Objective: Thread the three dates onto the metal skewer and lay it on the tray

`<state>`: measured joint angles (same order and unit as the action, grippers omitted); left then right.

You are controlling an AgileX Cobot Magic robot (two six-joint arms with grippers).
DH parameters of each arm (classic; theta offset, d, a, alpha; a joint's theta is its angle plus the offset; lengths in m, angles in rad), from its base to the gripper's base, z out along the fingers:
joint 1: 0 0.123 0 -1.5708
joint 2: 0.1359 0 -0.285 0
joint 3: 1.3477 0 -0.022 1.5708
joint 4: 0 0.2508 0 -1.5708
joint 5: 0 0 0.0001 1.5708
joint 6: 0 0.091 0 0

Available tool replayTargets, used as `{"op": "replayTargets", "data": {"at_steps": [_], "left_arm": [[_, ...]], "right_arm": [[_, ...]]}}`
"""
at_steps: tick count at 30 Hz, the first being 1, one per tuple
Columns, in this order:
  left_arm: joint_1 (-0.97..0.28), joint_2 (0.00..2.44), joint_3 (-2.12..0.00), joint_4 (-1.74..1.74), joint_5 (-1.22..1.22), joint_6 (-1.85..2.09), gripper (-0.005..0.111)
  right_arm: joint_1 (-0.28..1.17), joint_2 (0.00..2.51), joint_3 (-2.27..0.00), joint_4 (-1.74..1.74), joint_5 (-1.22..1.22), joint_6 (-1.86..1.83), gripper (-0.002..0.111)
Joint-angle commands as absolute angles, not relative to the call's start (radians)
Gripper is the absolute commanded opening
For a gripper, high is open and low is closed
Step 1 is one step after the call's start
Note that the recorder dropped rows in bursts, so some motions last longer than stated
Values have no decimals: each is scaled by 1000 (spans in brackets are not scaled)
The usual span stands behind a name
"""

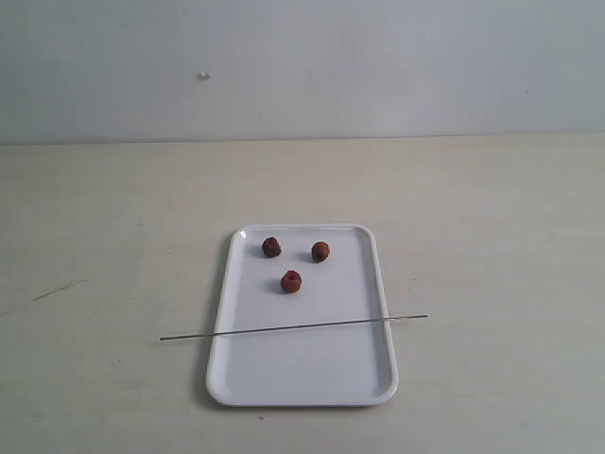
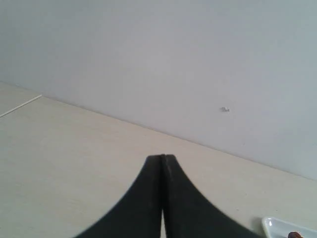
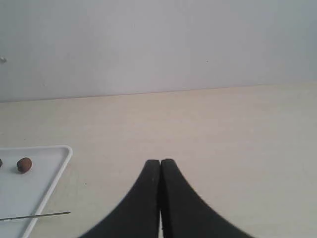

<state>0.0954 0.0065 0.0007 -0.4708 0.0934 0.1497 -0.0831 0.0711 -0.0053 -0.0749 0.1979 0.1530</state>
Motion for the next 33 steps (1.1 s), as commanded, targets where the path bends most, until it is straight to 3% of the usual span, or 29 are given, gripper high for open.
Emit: {"op": "replayTargets", "data": {"at_steps": [1,23,33], "left_arm": [[91,0,0,-483,64,150,0],[86,0,-4,-448,102,153,0],[-53,0,-140,-554,134,180,0]], "right_arm": [[-81,67,0,-81,192,151,0],[-81,67,0,-81,192,151,0],[-81,67,0,-81,192,151,0]]}}
